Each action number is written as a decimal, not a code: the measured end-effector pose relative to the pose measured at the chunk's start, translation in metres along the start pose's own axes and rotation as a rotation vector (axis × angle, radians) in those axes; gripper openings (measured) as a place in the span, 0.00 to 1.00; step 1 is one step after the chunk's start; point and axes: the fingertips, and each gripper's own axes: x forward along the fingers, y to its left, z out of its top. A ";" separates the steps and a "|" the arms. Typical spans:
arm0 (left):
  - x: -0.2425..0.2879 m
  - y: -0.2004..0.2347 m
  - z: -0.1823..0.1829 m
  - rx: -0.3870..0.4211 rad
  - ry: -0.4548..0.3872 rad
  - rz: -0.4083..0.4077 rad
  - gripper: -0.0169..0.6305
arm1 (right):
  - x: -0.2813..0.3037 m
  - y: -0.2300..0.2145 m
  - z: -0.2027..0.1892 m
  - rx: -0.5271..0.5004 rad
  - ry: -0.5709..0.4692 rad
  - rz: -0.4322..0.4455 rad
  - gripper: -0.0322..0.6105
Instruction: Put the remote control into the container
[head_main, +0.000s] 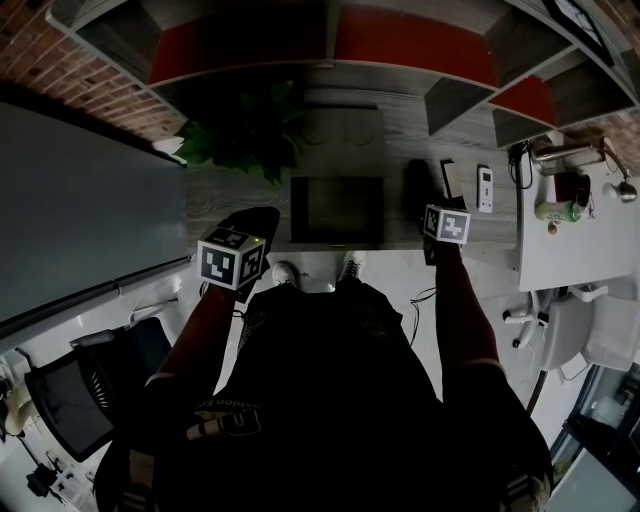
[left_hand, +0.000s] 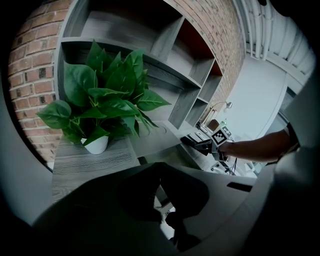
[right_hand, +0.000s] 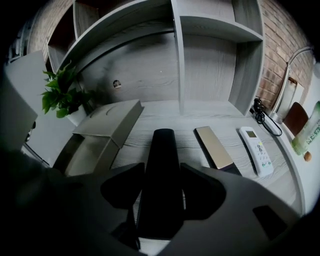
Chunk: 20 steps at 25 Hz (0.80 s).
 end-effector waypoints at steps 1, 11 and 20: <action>0.000 0.001 0.000 0.001 -0.001 -0.001 0.04 | -0.005 0.005 0.002 0.008 -0.013 0.010 0.41; -0.005 0.005 -0.009 -0.009 -0.016 -0.022 0.04 | -0.067 0.111 0.026 0.006 -0.150 0.283 0.40; -0.018 0.010 -0.015 -0.032 -0.038 -0.014 0.04 | -0.027 0.237 0.004 -0.737 0.043 0.452 0.40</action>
